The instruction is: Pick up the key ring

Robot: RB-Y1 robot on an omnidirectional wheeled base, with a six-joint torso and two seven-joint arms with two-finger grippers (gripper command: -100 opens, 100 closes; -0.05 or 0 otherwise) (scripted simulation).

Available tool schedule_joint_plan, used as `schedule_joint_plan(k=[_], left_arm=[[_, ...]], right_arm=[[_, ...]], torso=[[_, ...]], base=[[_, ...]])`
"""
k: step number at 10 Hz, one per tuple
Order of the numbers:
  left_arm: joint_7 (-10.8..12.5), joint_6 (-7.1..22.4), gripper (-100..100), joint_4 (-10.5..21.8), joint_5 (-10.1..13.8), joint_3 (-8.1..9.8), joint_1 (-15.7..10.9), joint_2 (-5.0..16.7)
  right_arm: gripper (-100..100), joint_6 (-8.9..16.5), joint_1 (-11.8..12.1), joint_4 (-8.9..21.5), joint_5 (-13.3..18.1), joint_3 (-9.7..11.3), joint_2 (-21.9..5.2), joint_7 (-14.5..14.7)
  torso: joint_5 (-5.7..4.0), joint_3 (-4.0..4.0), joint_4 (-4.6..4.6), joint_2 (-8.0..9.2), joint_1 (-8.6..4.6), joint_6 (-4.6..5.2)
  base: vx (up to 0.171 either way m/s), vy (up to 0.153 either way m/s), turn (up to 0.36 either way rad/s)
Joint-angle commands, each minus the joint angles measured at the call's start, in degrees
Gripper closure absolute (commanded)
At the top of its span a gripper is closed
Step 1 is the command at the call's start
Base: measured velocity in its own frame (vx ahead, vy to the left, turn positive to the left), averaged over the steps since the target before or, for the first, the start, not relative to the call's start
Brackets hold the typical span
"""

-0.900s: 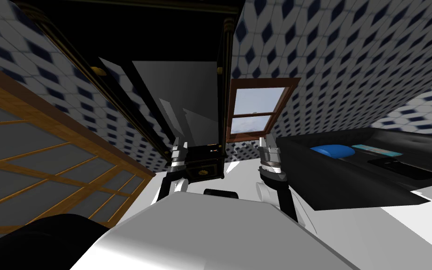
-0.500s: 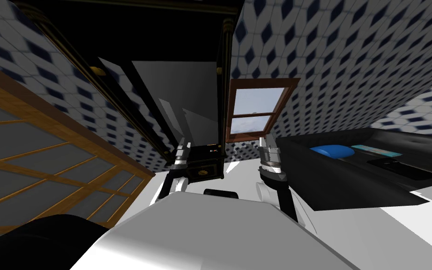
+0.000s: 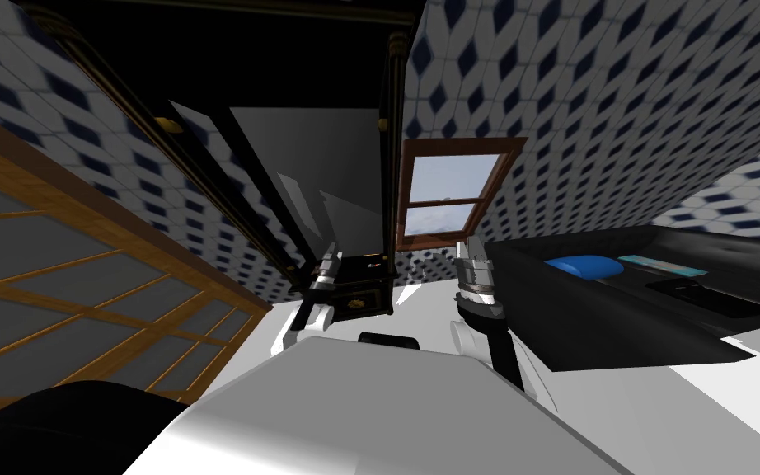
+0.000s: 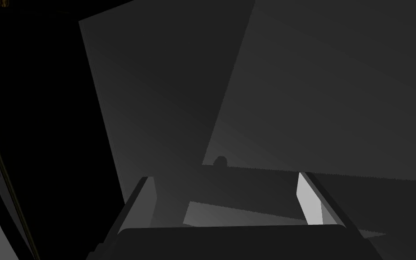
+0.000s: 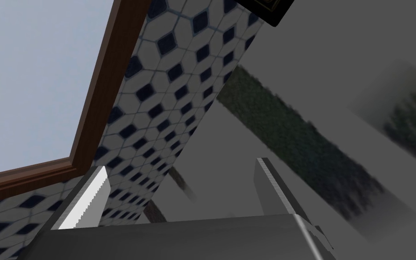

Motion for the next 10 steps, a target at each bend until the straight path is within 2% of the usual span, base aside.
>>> schedule_joint_plan(k=[1,2,3,4,5,6,7,8,9,10], left_arm=[[0.81,2.86,-100,2.01,-0.74,-0.31,-1.91,0.71],[0.81,2.93,-100,2.01,-0.74,-0.31,-1.91,0.71],[1.64,5.18,-100,4.21,-1.32,-0.38,-4.10,1.29],[1.64,5.49,-100,4.21,-1.32,-0.38,-4.10,1.29],[2.50,7.75,-100,6.56,-1.92,-0.45,-6.45,1.79],[2.50,8.24,-100,6.56,-1.92,-0.45,-6.45,1.79],[3.37,10.45,-100,9.02,-2.51,-0.51,-8.85,2.22],[3.37,11.16,-100,9.07,-2.51,-0.51,-8.93,2.22],[4.25,13.49,-100,11.61,-3.09,-0.57,-11.53,2.59],[4.25,14.22,-100,11.72,-3.09,-0.57,-11.53,2.59]], right_arm=[[0,0.00,0.00,0.00,0.00,0.00,0.00,0.00],[0,0.00,0.00,0.00,0.00,0.00,0.00,0.00],[0,0.00,0.00,0.00,0.00,0.00,0.00,0.00],[0,0.00,0.00,0.00,0.00,0.00,0.00,0.00],[0,0.00,0.00,0.00,0.00,0.00,0.00,0.00],[0,0.00,0.00,0.00,0.00,0.00,0.00,0.00],[0,0.00,0.00,0.00,0.00,0.00,0.00,0.00],[0,0.00,0.00,0.00,0.00,0.00,0.00,0.00],[0,0.00,0.00,0.00,0.00,0.00,0.00,0.00],[0,0.00,0.00,0.00,0.00,0.00,0.00,0.00]], torso=[[0.00,0.00,0.00,0.00,0.00,0.00],[0.00,0.00,0.00,0.01,0.00,0.00],[0.00,0.01,0.00,0.01,0.02,0.00],[0.00,0.00,0.00,0.00,0.00,0.01],[0.00,0.00,0.00,0.01,0.01,0.00],[0.00,-0.01,0.00,-0.01,0.00,0.01],[0.00,0.00,0.00,0.01,0.01,0.00],[0.00,-0.01,0.00,-0.01,0.00,0.01],[0.00,0.00,0.00,0.00,0.01,-0.01],[0.00,0.00,0.00,0.00,-0.01,0.00]], base=[[0.004,-0.024,0.005],[0.002,-0.019,0.003],[0.003,-0.024,0.004],[0.006,-0.021,0.001],[0.007,-0.024,0.008],[0.005,-0.022,0.001],[0.006,-0.026,0.010],[0.006,-0.021,0.001],[0.003,-0.029,0.010],[0.005,-0.026,0.006]])
